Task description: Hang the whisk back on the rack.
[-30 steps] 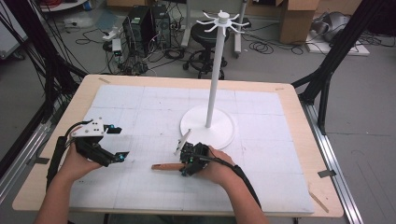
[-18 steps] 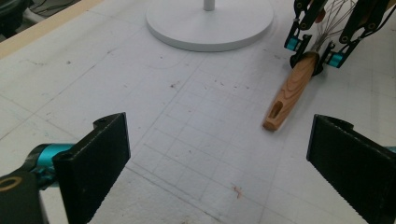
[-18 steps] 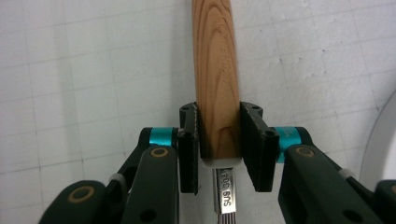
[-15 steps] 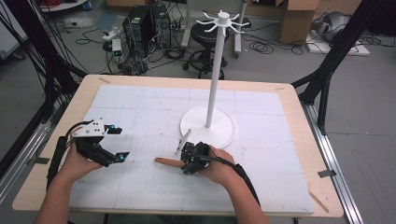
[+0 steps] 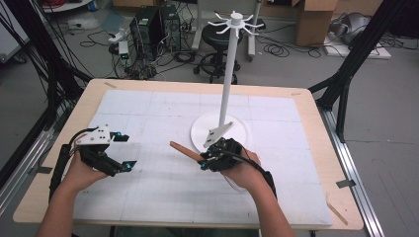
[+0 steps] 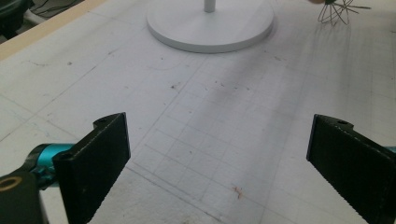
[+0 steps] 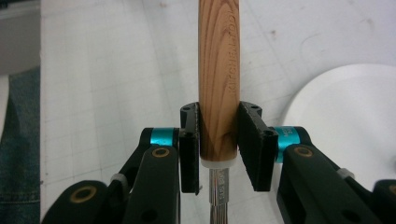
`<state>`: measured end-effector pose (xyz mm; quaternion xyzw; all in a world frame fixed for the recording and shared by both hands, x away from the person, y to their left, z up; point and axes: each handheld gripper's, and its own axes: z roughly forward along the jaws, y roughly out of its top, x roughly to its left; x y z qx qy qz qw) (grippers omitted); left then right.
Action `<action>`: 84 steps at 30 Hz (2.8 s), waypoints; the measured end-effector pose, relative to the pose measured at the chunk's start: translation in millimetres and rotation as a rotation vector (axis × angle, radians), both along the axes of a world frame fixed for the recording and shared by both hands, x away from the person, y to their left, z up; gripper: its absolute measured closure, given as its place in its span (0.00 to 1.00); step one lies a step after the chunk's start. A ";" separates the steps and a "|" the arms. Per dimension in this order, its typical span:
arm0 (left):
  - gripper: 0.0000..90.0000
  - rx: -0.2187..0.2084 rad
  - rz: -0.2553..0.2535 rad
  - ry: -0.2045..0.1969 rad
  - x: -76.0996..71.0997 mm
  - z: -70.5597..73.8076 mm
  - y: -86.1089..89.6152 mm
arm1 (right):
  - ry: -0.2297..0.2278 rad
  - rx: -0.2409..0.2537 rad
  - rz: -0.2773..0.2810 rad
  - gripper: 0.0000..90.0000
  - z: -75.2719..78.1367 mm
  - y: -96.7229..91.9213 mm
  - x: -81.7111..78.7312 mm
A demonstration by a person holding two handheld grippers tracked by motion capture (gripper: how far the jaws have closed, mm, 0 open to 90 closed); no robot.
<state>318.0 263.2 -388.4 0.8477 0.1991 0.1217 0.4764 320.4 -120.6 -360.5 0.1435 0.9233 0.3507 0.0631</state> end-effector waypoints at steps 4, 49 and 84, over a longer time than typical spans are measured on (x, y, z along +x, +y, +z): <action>0.07 -0.001 0.001 0.001 0.0 -0.1 0.0 | -0.019 0.053 -0.020 0.78 9.3 -11.1 -0.3; 0.07 0.007 0.000 0.000 0.1 -1.3 -1.9 | -0.203 0.350 -0.221 0.78 110.6 -101.5 -5.6; 0.08 0.005 -0.003 -0.002 0.1 -1.4 -3.0 | -0.203 0.328 -0.423 0.78 193.5 -135.6 63.9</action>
